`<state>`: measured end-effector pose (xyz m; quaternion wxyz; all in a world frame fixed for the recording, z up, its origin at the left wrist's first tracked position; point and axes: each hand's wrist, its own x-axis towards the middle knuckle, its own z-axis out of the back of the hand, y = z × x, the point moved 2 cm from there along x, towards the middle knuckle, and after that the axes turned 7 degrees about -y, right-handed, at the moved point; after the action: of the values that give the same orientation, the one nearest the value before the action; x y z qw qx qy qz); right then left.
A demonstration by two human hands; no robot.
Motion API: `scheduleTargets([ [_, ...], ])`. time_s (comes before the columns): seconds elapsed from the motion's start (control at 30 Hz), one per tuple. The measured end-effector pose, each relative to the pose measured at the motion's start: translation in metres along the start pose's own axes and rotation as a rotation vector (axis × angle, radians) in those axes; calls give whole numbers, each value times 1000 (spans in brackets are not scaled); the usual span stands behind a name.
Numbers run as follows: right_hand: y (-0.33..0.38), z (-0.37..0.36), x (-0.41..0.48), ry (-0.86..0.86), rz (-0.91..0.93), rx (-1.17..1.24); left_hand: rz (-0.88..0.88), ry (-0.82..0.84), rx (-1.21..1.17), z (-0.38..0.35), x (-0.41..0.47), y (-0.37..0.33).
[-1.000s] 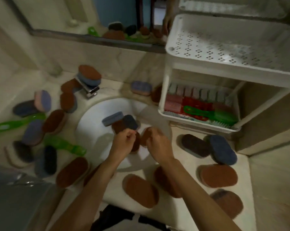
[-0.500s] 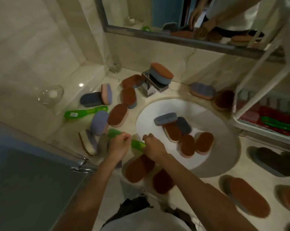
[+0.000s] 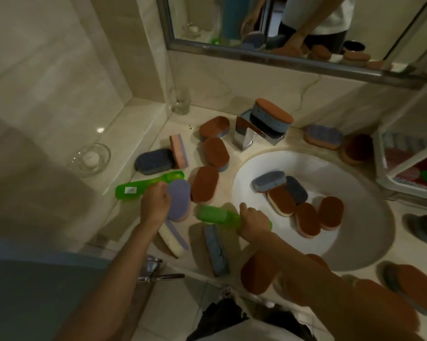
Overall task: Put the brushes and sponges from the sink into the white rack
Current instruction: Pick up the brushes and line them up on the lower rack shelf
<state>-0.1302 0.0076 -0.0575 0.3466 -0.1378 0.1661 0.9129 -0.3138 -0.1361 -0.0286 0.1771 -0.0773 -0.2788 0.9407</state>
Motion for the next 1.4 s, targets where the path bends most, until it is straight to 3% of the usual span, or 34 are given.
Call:
scheduleTargets([
  [0.2,7,12,9,-79,4,37,-156,231,412,-8,50,15],
  [0.43,-3,29,15,-100,22,-37,-266,282,653,-22,66,21],
  [0.77,-4,50,20,-111,251,-104,-341,83,554,-4,65,-3],
  [0.9,3,60,18,-281,288,-90,-397,-34,372,16,54,-48],
  [1.1,-23,93,19,-527,179,-103,-507,-57,150,25,32,-135],
  [1.27,-61,126,6,-621,199,-151,-464,243,-174,4,18,-194],
  [1.4,-98,140,-13,-712,204,-203,-387,723,-317,-20,-21,-226],
])
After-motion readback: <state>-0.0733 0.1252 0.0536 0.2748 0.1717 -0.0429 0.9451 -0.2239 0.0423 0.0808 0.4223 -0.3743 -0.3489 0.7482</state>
